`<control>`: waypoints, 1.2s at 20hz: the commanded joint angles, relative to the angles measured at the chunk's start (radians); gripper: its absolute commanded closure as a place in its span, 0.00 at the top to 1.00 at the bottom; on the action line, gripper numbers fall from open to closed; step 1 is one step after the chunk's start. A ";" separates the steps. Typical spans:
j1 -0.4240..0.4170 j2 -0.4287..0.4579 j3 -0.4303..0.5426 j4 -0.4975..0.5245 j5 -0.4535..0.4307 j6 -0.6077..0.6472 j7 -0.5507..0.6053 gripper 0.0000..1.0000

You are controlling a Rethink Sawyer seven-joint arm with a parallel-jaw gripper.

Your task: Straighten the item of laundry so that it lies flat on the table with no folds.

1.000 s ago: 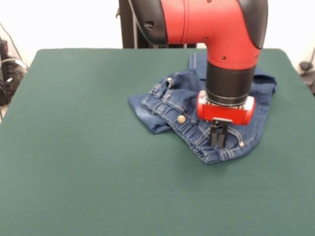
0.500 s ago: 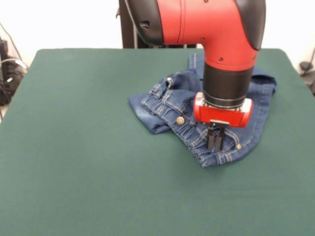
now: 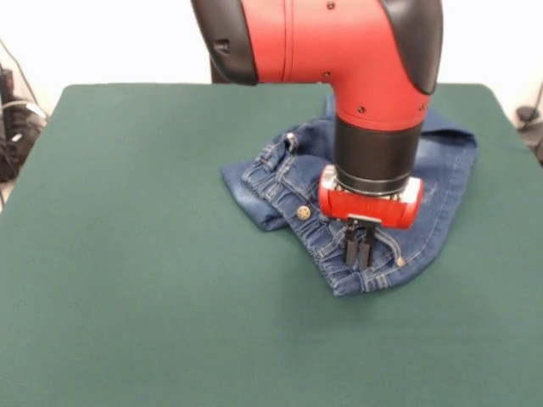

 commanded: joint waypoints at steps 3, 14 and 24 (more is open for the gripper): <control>0.002 -0.043 0.119 -0.063 -0.029 0.137 -0.222 0.00; 0.001 -0.061 0.171 -0.112 -0.024 0.224 -0.260 0.00; 0.038 -0.020 0.168 -0.160 -0.025 0.227 -0.169 0.00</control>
